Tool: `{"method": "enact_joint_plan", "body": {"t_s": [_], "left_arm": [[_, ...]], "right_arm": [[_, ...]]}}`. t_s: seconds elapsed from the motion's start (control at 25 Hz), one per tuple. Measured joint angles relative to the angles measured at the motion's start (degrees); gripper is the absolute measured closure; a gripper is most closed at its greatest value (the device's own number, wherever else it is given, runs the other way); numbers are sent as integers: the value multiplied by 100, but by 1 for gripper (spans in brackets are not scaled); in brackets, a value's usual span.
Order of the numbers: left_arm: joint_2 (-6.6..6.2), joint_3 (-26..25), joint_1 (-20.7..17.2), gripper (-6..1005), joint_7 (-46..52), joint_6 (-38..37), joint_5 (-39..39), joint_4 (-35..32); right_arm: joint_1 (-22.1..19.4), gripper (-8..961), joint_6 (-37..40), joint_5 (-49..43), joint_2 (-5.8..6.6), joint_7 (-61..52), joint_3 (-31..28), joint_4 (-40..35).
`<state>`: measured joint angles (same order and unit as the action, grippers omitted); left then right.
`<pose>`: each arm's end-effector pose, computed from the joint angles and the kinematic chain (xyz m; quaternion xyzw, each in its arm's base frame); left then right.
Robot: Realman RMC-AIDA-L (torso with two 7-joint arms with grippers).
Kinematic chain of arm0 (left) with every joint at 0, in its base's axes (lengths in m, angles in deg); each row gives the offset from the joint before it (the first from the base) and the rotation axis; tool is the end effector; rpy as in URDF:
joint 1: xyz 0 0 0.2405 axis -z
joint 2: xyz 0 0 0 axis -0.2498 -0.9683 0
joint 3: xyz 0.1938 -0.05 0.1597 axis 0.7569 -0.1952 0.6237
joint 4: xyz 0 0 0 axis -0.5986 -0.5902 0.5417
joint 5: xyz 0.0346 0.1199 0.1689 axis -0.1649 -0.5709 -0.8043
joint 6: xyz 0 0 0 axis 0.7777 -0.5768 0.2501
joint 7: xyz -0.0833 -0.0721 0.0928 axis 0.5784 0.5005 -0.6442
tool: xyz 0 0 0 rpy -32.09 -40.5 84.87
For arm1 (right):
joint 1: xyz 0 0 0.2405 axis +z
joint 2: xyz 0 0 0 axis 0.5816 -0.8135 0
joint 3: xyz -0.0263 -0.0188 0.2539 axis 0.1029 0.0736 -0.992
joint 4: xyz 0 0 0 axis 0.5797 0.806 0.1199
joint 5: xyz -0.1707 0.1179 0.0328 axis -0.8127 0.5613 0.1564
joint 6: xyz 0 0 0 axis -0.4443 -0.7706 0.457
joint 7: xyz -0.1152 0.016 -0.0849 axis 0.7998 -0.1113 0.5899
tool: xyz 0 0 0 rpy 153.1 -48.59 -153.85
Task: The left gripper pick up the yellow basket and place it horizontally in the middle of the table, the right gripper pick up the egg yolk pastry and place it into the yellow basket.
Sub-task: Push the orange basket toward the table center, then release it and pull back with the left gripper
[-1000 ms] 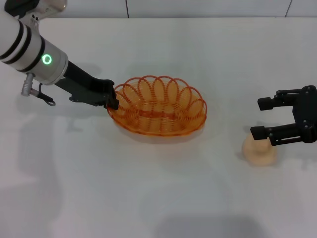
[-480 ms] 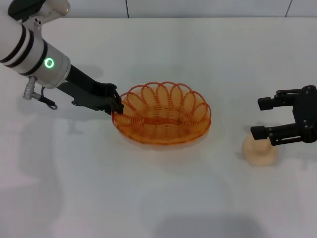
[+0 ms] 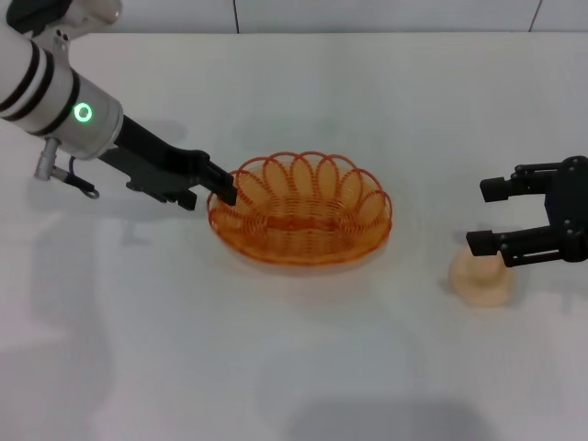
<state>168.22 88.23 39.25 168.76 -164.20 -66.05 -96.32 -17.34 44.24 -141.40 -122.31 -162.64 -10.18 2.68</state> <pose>-0.2147 0.4067 -0.0068 -0.7774 -0.6115 0.0708 0.1297 0.2123 0.3048 0.0642 -0.9681 0.1784 0.1452 0.0994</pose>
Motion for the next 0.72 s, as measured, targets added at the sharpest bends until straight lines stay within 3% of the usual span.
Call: {"method": "enact_joint_plan", "body": {"t_s": [0.2, 0.44, 0.48, 0.72], "left_arm": [[-64, -6, -9, 464, -326, -8, 356, -206], [-75, -14, -225, 236, -823, -14, 1029, -770], [-76, -13, -317, 106, -1009, -12, 1260, -958], [-63, -8, -678, 106, -1984, -201, 1989, -1401]], "right_arm": [[-37, 176, 13, 0, 4, 0, -23, 0], [-48, 177, 19, -1, 8, 0, -26, 0], [-48, 177, 17, -2, 9, 0, -26, 0], [-19, 178, -22, -182, 9, -24, -26, 60]]}}
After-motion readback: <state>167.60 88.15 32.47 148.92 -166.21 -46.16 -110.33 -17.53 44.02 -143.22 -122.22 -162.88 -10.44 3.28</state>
